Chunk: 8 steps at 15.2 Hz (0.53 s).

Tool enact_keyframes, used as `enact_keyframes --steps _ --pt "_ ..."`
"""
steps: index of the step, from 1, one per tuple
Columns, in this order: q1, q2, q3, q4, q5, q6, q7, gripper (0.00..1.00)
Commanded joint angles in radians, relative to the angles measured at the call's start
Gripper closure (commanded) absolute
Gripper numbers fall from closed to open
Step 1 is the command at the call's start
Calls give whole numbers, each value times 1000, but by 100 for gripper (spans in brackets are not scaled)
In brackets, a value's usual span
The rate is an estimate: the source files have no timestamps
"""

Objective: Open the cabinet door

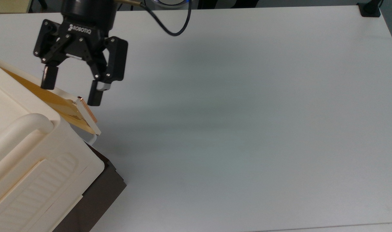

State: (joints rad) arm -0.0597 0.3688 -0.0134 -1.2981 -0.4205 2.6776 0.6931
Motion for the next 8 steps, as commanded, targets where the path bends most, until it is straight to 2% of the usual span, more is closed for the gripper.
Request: enact_keyframes --steps 1,4,8 --pt "6 2 -30 -13 -11 48 -33 0" --pt "6 13 -31 -15 -12 47 -41 0" --pt "6 4 -28 -24 6 27 -127 0"
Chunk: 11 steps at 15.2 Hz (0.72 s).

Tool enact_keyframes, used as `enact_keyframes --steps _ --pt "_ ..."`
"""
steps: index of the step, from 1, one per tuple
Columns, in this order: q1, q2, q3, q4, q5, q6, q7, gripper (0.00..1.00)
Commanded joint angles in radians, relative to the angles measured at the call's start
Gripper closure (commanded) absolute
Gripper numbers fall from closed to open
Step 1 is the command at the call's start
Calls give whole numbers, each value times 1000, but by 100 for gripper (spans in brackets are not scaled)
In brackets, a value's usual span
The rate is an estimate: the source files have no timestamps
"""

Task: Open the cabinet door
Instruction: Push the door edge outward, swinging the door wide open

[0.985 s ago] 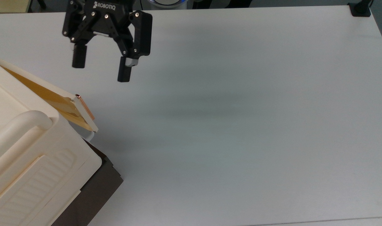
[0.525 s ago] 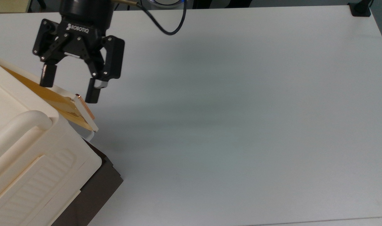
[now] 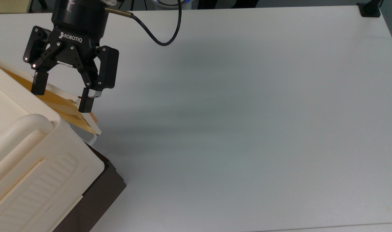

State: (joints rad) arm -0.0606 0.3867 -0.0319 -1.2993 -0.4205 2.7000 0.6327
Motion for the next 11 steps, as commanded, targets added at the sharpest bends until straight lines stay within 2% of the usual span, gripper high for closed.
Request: enact_keyframes --steps 1,3,7,11 --pt "8 -20 -9 -26 6 -23 -74 0" --pt "8 -35 4 -28 9 -103 -109 0" --pt "18 -63 6 -31 86 -190 -177 0" --pt "25 -86 7 -31 100 -325 -220 0"
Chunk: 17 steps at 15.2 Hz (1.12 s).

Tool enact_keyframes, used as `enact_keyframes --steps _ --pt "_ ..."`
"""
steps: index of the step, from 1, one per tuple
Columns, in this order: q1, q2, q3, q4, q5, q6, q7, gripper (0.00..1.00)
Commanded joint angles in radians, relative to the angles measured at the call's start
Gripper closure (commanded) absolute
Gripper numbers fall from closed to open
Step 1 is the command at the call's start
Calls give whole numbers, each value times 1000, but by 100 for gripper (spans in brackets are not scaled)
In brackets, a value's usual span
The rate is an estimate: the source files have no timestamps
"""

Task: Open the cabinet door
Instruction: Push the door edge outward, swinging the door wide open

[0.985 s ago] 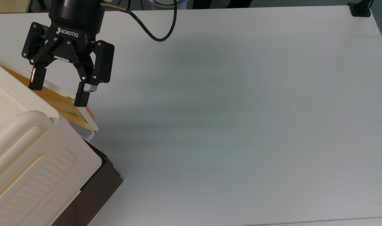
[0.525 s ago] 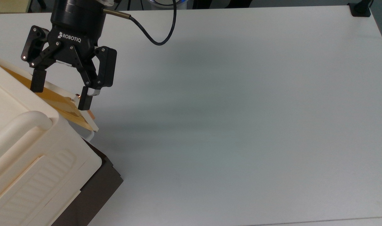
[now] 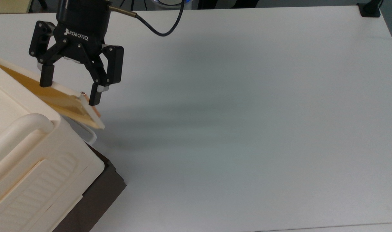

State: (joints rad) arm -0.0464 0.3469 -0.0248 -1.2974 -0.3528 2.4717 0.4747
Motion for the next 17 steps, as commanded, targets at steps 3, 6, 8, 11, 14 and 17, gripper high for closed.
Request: enact_keyframes --steps 3,6,8,11,14,17 --pt "14 -61 6 -31 80 -196 -180 0" --pt "14 -100 8 -30 175 -347 -347 0" --pt "14 -124 6 -29 216 -443 -427 0" --pt "14 -146 6 -28 239 -546 -470 0" --pt "14 -163 8 -25 241 -599 -473 0" --pt "13 -181 5 -23 239 -655 -475 0"
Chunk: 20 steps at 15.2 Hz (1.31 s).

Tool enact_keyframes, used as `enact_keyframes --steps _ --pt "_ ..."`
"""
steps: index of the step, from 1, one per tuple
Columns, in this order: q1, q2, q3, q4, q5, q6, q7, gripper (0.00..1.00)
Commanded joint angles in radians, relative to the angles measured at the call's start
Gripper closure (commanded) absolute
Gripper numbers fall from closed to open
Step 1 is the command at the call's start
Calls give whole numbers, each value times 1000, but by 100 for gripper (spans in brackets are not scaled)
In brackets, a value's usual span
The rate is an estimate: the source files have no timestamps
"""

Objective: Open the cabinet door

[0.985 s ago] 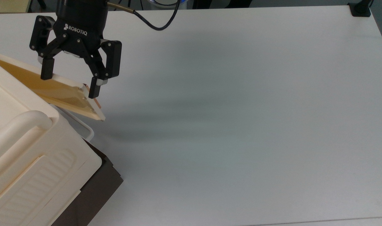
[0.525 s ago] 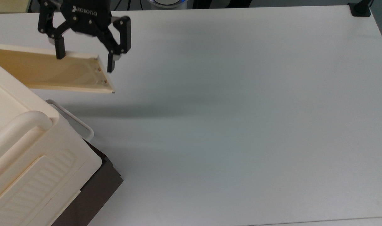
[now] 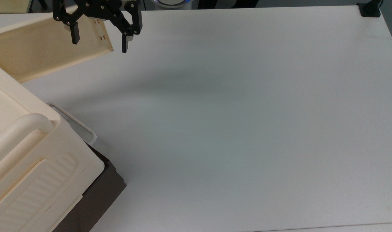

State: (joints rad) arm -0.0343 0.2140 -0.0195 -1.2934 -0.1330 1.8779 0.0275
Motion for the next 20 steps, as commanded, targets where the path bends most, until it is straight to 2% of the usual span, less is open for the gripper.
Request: enact_keyframes --steps 1,7,14,18,20 --pt "1 -56 -2 -27 19 -86 -28 0" --pt "-35 -114 -14 -43 16 -331 -14 0" --pt "-26 -183 -5 -208 18 -318 49 0" --pt "19 -186 4 -239 82 -277 55 0" --pt "60 -188 6 -236 84 -281 58 0"
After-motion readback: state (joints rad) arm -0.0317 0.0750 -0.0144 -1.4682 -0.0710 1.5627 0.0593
